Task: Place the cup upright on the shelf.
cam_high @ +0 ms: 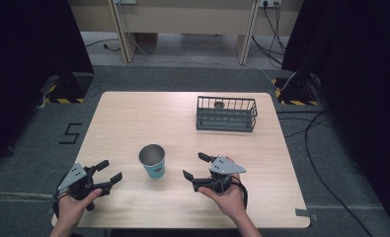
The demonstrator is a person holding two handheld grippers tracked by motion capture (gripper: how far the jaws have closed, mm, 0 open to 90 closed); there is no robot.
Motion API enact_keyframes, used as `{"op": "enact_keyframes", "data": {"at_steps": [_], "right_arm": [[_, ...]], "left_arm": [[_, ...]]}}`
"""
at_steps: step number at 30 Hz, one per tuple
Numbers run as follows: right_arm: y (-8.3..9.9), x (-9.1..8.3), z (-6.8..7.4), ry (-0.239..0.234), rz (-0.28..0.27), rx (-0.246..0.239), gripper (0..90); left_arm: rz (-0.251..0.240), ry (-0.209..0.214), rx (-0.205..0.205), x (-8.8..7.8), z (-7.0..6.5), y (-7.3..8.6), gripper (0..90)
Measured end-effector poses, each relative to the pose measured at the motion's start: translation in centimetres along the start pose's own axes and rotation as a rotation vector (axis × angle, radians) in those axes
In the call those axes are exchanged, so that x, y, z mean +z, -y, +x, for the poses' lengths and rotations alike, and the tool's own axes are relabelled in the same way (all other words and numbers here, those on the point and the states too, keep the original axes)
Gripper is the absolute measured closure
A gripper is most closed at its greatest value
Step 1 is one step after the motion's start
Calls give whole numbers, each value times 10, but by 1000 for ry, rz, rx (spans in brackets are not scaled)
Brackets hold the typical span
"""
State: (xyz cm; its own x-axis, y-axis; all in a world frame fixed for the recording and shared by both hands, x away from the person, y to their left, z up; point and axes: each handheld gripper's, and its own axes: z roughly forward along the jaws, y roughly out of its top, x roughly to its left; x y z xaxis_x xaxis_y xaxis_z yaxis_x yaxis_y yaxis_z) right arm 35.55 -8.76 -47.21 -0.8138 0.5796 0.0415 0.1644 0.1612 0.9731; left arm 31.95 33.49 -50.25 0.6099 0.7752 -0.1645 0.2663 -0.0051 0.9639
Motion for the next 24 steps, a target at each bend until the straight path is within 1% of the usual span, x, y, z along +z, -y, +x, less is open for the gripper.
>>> {"op": "enact_keyframes", "data": {"at_steps": [1, 2, 4, 5, 7, 11, 14, 18, 19, 20, 24], "right_arm": [[0, 0, 0, 0, 0, 0, 177], [0, 4, 1, -3, 0, -3, 176], [0, 13, 2, -15, 4, 1, 175], [1, 21, 4, -23, 4, 7, 175], [1, 23, 5, -25, 6, 7, 174], [2, 37, 10, -46, 14, 1, 167], [3, 42, 12, -55, 18, 0, 164], [3, 52, 16, -67, 29, -16, 161], [3, 59, 19, -80, 35, -17, 161], [3, 59, 19, -80, 35, -17, 161], [5, 70, 22, -98, 48, -29, 160]], "left_arm": [[-1, 0, -1, 0, 0, 0, 193], [-2, -1, -2, 0, 0, 0, 193], [-3, -1, -3, -1, 1, 0, 193], [-5, -1, -5, -1, 1, 0, 193], [-5, -1, -5, -1, 1, 0, 193], [-6, -1, -5, -1, 1, 0, 194], [-9, -1, -6, -1, 1, 0, 194], [-10, -3, -8, -1, 2, 0, 194], [-11, -4, -7, -1, 2, 0, 195], [-11, -4, -7, -1, 2, 0, 195], [-11, -3, -7, -1, 2, 0, 195]]}}
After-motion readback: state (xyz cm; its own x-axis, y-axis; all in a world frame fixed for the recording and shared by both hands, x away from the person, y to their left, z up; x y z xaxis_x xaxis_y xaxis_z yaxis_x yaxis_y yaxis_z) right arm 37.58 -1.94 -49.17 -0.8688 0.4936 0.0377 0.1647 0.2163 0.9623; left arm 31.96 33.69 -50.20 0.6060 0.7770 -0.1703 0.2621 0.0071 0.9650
